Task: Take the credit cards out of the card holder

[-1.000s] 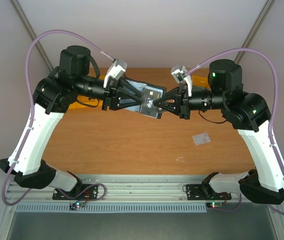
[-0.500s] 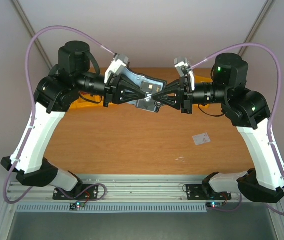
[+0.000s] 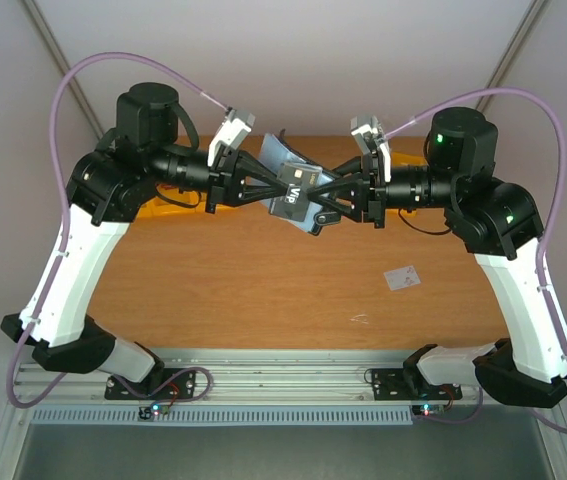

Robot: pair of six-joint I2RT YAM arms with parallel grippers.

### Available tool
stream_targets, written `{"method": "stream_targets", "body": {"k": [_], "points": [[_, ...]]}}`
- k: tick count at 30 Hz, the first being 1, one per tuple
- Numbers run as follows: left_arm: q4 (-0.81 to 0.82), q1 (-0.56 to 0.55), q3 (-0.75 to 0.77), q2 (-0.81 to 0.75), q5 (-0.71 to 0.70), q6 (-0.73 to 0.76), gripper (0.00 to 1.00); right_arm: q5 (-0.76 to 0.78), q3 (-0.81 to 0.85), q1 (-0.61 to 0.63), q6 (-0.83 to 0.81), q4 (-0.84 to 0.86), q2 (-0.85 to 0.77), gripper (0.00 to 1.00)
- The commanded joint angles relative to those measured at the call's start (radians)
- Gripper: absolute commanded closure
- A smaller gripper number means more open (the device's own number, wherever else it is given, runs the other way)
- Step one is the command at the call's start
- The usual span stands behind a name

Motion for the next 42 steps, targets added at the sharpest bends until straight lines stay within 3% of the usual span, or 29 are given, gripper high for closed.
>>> {"method": "stream_targets", "body": {"k": [1,5,8,9,11,15,25,42], "points": [[-0.002,0.015,0.018,-0.001,-0.004,0.013,1.00,0.021,-0.024,-0.005,-0.023,-0.011,-0.032,0.79],[-0.009,0.017,0.016,-0.003,-0.003,0.024,1.00,0.020,-0.035,-0.007,-0.024,-0.013,-0.037,0.97],[-0.010,0.017,0.014,-0.002,0.027,0.027,0.97,0.016,-0.032,-0.007,-0.026,-0.014,-0.039,0.99],[-0.012,0.017,0.013,-0.003,0.034,0.028,0.89,0.013,-0.033,-0.008,-0.027,-0.015,-0.039,0.99],[-0.011,0.019,0.014,-0.005,0.036,0.024,0.82,0.007,-0.032,-0.008,-0.027,-0.015,-0.040,0.99],[0.000,0.036,0.018,-0.005,0.032,0.014,0.79,0.004,-0.029,-0.010,-0.032,-0.019,-0.041,0.99],[0.076,0.053,-0.018,-0.006,0.061,-0.059,0.99,-0.004,-0.027,-0.013,-0.038,-0.026,-0.037,0.99],[0.045,0.101,-0.034,-0.018,0.059,-0.026,1.00,0.000,-0.057,-0.110,-0.105,-0.132,-0.094,0.99]]}}
